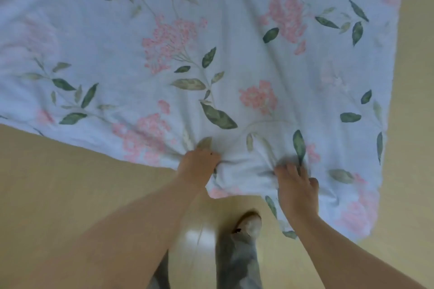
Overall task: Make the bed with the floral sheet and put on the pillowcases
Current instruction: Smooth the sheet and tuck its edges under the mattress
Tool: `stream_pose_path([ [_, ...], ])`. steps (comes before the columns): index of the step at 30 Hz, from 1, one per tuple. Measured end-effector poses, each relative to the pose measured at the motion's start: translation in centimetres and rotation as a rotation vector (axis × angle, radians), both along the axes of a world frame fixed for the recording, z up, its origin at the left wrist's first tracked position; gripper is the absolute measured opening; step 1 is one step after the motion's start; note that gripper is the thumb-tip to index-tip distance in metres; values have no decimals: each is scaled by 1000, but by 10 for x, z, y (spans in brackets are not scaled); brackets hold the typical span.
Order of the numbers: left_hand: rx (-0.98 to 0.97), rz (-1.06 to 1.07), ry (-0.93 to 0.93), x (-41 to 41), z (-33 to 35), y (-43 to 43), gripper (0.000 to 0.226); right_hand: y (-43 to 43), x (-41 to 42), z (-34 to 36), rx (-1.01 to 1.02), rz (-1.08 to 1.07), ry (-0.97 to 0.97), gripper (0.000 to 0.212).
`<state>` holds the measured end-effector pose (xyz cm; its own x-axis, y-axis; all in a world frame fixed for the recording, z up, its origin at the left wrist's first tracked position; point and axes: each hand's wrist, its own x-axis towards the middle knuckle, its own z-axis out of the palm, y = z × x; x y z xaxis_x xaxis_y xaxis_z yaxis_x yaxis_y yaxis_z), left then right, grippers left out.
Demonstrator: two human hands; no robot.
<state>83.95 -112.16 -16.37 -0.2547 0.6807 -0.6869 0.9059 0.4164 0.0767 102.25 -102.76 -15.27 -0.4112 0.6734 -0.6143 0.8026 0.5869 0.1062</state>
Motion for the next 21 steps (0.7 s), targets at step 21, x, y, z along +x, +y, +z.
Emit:
stream_pose_path([
  [21, 271, 322, -220, 150, 36, 102, 42, 130, 88, 42, -47, 278, 119, 35],
])
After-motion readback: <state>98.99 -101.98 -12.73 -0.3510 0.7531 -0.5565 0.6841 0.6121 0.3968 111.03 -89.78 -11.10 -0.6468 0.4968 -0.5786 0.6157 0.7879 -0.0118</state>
